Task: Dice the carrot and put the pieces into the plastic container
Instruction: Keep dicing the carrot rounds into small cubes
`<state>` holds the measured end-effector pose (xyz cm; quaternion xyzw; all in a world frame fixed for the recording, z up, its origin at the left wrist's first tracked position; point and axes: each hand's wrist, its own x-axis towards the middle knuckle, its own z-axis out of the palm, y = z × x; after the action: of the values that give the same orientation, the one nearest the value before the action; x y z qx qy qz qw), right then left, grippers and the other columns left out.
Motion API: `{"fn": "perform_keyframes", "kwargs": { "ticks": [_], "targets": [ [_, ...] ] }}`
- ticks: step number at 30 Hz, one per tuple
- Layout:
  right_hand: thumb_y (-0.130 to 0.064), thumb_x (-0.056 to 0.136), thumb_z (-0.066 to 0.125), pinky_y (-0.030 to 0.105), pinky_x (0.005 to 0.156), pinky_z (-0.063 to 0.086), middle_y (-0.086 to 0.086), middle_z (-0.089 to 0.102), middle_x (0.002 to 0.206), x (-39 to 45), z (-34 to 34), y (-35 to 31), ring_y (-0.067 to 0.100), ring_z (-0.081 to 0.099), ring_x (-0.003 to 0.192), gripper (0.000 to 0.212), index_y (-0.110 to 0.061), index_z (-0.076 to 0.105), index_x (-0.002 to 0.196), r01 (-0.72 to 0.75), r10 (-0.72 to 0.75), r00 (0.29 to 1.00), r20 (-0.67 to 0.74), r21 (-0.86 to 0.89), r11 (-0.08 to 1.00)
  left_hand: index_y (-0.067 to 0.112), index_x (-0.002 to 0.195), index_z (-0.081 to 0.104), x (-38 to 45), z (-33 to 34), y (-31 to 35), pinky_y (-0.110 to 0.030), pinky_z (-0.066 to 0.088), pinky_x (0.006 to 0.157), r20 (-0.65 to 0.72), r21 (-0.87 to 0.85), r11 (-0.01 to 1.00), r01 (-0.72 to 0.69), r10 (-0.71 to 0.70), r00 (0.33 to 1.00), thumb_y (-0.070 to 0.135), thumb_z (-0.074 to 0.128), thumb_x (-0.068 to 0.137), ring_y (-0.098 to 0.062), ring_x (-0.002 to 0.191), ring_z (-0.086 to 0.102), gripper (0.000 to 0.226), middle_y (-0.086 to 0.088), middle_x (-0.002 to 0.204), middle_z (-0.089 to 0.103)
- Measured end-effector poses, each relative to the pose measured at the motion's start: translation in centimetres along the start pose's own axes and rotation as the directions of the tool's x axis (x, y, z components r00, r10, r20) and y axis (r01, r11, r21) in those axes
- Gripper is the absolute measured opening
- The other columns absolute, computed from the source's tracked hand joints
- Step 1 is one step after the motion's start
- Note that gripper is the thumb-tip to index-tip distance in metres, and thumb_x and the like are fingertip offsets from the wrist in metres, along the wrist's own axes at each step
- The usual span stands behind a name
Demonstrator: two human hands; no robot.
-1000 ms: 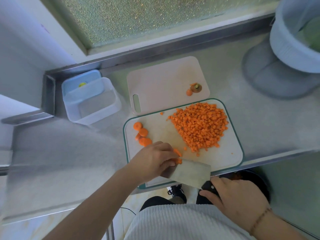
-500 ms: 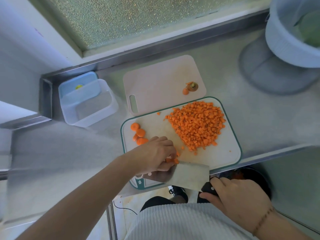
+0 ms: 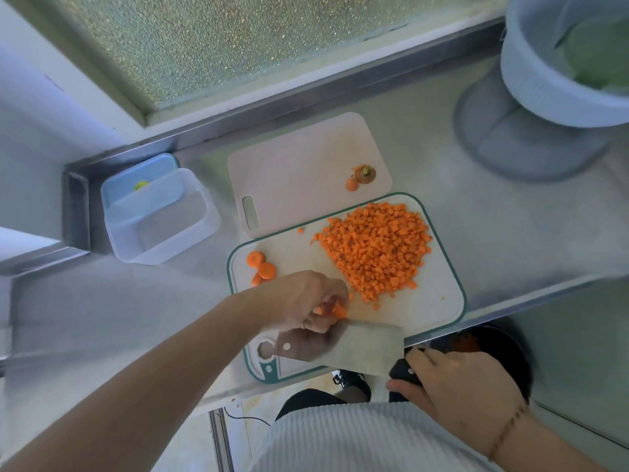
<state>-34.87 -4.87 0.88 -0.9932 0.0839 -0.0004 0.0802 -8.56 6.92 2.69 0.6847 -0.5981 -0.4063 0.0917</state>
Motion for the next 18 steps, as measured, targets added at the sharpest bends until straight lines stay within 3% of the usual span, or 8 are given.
{"fn": "perform_keyframes", "kwargs": {
  "ticks": [2, 5, 7, 9, 13, 18],
  "targets": [
    [-0.064, 0.096, 0.017, 0.022, 0.030, 0.026, -0.003, 0.047, 0.044, -0.3, 0.0, 0.3, 0.016, 0.041, 0.028, 0.070, -0.018, 0.059, 0.066, -0.001, 0.001, 1.000, 0.012, -0.007, 1.000, 0.010, 0.106, 0.068, 0.0, 0.4, 0.2, -0.012, 0.034, 0.069, 0.028, 0.007, 0.998, -0.060, 0.060, 0.998, 0.004, 0.067, 0.086, -0.013, 0.084, 0.045, 0.021, 0.001, 0.091, 0.059],
    [-0.065, 0.095, 0.017, 0.023, 0.029, 0.026, -0.002, 0.044, 0.042, -0.3, 0.2, 0.5, 0.015, 0.039, 0.027, 0.070, -0.018, 0.059, 0.064, -0.009, 0.009, 1.000, 0.017, -0.016, 1.000, 0.006, 0.106, 0.069, 0.0, 1.0, 0.1, -0.026, 0.040, 0.075, 0.043, 0.050, 0.992, -0.115, 0.112, 0.993, 0.008, 0.070, 0.087, -0.015, 0.085, 0.045, 0.019, -0.009, 0.094, 0.064],
    [-0.065, 0.096, 0.016, 0.023, 0.029, 0.026, -0.001, 0.045, 0.042, -0.2, 0.2, 0.6, 0.016, 0.040, 0.027, 0.070, -0.018, 0.058, 0.063, -0.009, 0.009, 1.000, 0.012, -0.013, 1.000, 0.010, 0.118, 0.064, 0.0, 1.2, 0.1, -0.032, 0.043, 0.080, 0.059, 0.064, 0.995, -0.071, 0.068, 0.996, 0.009, 0.067, 0.089, -0.022, 0.091, 0.053, 0.029, -0.008, 0.104, 0.064],
    [-0.065, 0.096, 0.016, 0.022, 0.030, 0.026, -0.003, 0.046, 0.043, -0.1, 0.2, 0.5, 0.015, 0.041, 0.027, 0.070, -0.019, 0.057, 0.063, 0.006, -0.006, 1.000, 0.009, -0.010, 1.000, 0.015, 0.135, 0.052, 0.0, 1.3, 0.4, -0.028, 0.040, 0.078, 0.094, 0.067, 0.997, 0.024, -0.030, 0.995, 0.008, 0.062, 0.091, -0.024, 0.096, 0.056, 0.047, -0.006, 0.114, 0.063],
    [-0.065, 0.095, 0.019, 0.025, 0.028, 0.028, -0.002, 0.047, 0.043, 0.2, 0.2, 0.6, 0.015, 0.042, 0.028, 0.067, -0.019, 0.057, 0.063, 0.026, -0.026, 1.000, -0.001, 0.016, 1.000, 0.025, 0.144, 0.038, -0.3, 1.4, 0.4, -0.031, 0.044, 0.074, 0.069, 0.001, 0.993, 0.118, -0.117, 0.991, 0.006, 0.060, 0.085, -0.026, 0.088, 0.058, 0.065, -0.009, 0.105, 0.066],
    [-0.062, 0.097, 0.016, 0.024, 0.028, 0.022, -0.002, 0.047, 0.042, -0.7, -0.4, 1.1, 0.015, 0.043, 0.027, 0.072, -0.019, 0.062, 0.063, 0.011, -0.010, 1.000, -0.030, 0.041, 0.999, 0.019, 0.142, 0.041, 0.4, 1.2, -1.1, -0.030, 0.046, 0.076, -0.056, 0.020, 0.997, 0.074, -0.072, 0.996, 0.003, 0.058, 0.085, -0.029, 0.084, 0.058, 0.062, -0.012, 0.098, 0.065]
  ]
}}
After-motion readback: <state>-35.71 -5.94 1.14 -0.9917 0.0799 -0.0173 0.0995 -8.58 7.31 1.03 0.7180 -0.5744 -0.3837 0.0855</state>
